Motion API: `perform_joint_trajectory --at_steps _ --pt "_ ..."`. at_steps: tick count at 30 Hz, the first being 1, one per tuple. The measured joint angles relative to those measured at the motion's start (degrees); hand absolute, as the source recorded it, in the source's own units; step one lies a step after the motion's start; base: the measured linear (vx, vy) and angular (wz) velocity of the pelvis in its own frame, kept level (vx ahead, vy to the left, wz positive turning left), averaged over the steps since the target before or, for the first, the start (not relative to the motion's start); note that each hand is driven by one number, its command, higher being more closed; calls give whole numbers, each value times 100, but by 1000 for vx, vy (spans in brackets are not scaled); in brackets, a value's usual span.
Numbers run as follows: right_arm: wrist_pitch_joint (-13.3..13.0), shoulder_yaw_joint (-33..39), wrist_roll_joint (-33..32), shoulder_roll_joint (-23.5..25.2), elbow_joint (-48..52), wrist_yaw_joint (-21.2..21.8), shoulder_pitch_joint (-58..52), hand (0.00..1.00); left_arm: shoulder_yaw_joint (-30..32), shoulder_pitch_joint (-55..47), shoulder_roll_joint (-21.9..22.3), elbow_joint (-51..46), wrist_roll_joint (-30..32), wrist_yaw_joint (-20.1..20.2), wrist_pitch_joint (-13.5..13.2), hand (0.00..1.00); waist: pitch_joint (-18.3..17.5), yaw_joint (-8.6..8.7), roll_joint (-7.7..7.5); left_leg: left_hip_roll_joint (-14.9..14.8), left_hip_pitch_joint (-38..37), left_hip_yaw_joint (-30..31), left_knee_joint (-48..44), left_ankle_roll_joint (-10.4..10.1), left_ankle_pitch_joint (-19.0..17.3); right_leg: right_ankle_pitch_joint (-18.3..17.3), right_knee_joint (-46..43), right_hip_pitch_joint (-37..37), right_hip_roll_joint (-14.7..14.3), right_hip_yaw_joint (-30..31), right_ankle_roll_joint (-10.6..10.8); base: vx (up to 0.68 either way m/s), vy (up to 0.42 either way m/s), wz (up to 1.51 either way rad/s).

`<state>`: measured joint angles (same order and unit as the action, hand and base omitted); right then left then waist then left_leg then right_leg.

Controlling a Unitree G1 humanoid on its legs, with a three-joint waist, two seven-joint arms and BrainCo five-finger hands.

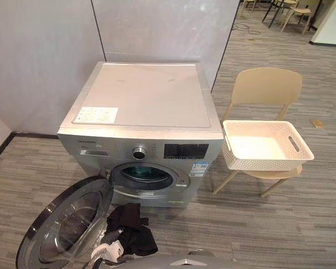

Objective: Pick up the laundry basket with both hands and put the clothes into the washing machine.

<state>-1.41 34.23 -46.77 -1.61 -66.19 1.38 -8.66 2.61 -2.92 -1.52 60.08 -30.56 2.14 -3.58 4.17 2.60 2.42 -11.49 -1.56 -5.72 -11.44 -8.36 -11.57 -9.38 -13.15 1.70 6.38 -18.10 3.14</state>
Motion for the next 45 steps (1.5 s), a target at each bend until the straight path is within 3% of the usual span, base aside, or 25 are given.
perform_joint_trajectory --at_steps 2,5,8,9,10,11,13,14,17,27,31,36,41,45 --pt "-7 -230 0 -46 -12 14 94 0 -149 -109 -104 -363 1 8 4 100 107 -37 -34 -52 536 177 -1235 -49 27 -74 -103 -14 -13 -4 -6 114 -65 6" --pt "-15 -613 0 -365 9 96 487 0 -592 -215 -141 -1309 -67 79 21 100 745 -133 -28 45 1587 593 -3418 -173 638 -163 -459 -107 184 86 -57 56 -59 -11" --pt "-124 -942 -1 -705 438 91 772 0 -1153 -364 -98 -2022 -121 240 70 100 944 -178 335 275 2040 462 -2852 110 74 -204 -694 308 394 324 2 40 135 -33" --pt "-125 -1016 -1 -718 508 95 827 0 -1204 -394 -92 -2142 -151 246 75 100 952 -185 346 308 2087 395 -2554 113 72 -219 -775 429 434 370 35 62 145 -33" --pt "-126 -1261 -1 -743 554 94 926 0 -1371 -437 -95 -2369 -197 246 83 100 956 -203 352 406 2015 405 -1780 206 293 -291 -1051 692 452 515 148 64 203 -52" --pt "-131 -1554 -2 -727 727 96 1004 0 -1533 -483 -98 -2650 -315 253 84 100 1065 -271 357 372 1936 339 -1454 303 323 -513 -1465 977 419 709 270 54 184 -48" --pt "-138 -1863 -2 -514 992 99 1204 0 -1664 -266 -197 -2989 -444 252 97 100 1470 -267 35 449 2066 102 -1767 373 208 -676 -1922 1274 565 960 292 -33 132 -31" --pt "-253 -2053 -14 -369 1331 61 1299 0 -1838 -84 -248 -3370 -536 241 94 100 1682 -282 -68 404 2567 97 -2240 420 47 -727 -2225 1706 565 1038 312 -107 104 -17" --pt "-350 -2234 -75 -372 1754 64 1402 0 -2262 438 -231 -3690 -537 221 97 100 2130 -293 -107 398 3070 70 -2631 516 -65 -749 -2530 2176 604 1141 349 -100 108 -8" --pt "-620 -2526 -537 -371 2536 -84 1369 0 -2524 1692 123 -3678 -531 -133 16 100 2368 -270 -291 287 4551 212 -3333 516 -134 -902 -3346 3703 600 1218 366 -44 -12 -1" --pt "-725 -2524 -746 -408 2910 -142 1377 0 -2393 2373 176 -3457 -529 -397 -17 100 2560 -275 -368 257 5365 459 -3897 478 -224 -1129 -3988 4399 607 1102 315 -49 -56 15" --pt "-846 -2523 -962 -468 3223 -154 1339 0 -1385 3163 163 -3465 -594 -844 -206 100 2630 -262 -440 165 6360 636 -4453 464 -274 -1244 -4577 5355 534 1110 232 -77 -58 -5" --pt "-903 -2576 -979 -481 3690 -149 1339 0 -249 3957 -430 -3735 -1043 -1240 -524 100 2714 -236 -476 52 7274 799 -4894 449 -271 -1236 -4966 6203 426 1099 190 -78 -47 -12" --pt "-946 -2609 -1017 -480 3838 -142 1334 0 212 4191 -814 -3935 -1299 -1449 -664 100 2748 -206 -508 37 7681 895 -5021 433 -251 -1220 -5052 6541 410 1042 170 -15 -12 -3"
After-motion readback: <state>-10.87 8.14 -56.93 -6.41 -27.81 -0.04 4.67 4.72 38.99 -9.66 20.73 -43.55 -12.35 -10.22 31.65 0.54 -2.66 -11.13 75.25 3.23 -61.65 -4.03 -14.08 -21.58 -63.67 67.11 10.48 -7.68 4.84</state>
